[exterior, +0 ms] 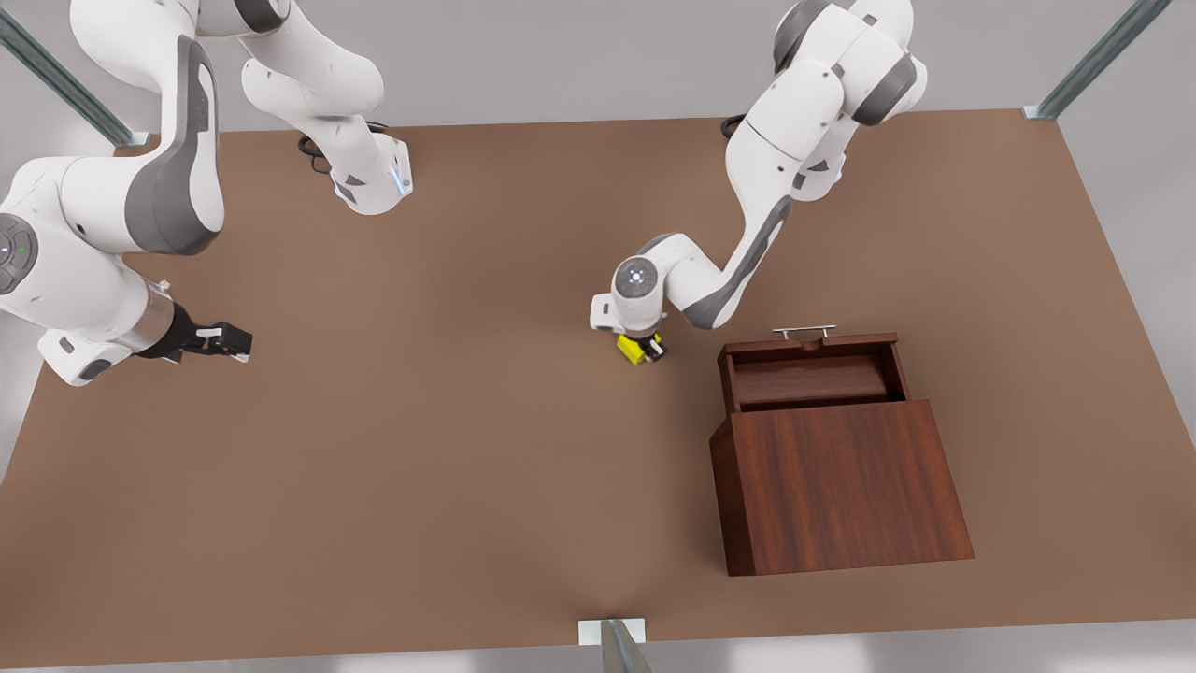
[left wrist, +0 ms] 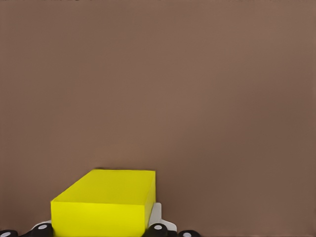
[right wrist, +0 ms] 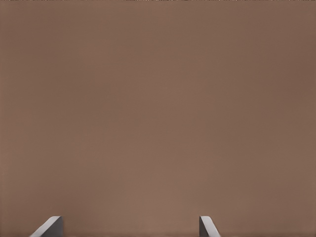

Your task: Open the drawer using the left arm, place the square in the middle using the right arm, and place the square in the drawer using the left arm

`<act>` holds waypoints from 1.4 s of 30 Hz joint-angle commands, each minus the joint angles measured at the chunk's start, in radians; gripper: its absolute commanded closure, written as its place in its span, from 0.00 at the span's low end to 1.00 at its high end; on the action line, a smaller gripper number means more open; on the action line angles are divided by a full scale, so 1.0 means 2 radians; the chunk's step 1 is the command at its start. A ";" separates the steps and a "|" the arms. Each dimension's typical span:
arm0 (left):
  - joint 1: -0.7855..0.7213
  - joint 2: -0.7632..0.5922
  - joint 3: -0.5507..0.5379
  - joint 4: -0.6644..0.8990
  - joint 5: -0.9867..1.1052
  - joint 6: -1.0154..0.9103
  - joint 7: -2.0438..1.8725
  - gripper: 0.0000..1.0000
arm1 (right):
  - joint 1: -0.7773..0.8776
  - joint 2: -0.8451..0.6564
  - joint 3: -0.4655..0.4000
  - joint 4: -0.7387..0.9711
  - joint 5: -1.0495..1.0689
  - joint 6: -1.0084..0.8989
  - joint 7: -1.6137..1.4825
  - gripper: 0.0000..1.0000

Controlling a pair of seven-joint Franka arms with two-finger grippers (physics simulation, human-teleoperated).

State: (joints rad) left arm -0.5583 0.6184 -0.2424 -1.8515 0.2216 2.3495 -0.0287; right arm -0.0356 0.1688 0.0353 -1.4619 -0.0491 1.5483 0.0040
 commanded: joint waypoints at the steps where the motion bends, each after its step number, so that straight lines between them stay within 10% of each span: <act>1: 0.000 -0.001 0.000 0.000 -0.041 0.000 0.001 0.37 | 0.000 0.001 0.000 0.000 0.000 0.000 0.000 0.00; 13: 0.004 -0.125 0.068 0.097 -0.105 -0.247 -0.150 0.36 | 0.000 0.001 0.000 0.000 0.000 0.000 0.000 0.00; 20: 0.157 -0.199 0.113 0.089 -0.119 -0.237 -0.332 0.35 | 0.000 0.001 0.000 -0.001 -0.002 -0.001 -0.003 0.00; 32: 0.160 -0.188 0.114 0.001 -0.110 -0.184 -0.243 0.34 | 0.000 0.001 0.000 -0.001 0.000 -0.001 -0.003 0.00; 34: 0.160 -0.186 0.114 -0.002 -0.110 -0.182 -0.238 0.00 | 0.000 0.001 0.000 -0.001 0.001 -0.001 -0.003 0.00; 40: 0.163 -0.203 0.115 0.002 -0.106 -0.190 -0.233 0.00 | 0.000 0.001 0.000 0.004 0.002 0.000 -0.003 0.00; 42: 0.180 -0.226 0.115 0.117 -0.087 -0.376 0.016 0.00 | -0.001 0.001 -0.001 0.004 0.009 0.000 -0.004 0.00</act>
State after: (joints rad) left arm -0.1886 0.1681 -0.0123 -1.5623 0.0265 1.5311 0.1081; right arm -0.0382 0.1703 0.0337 -1.4530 -0.0310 1.5478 -0.0086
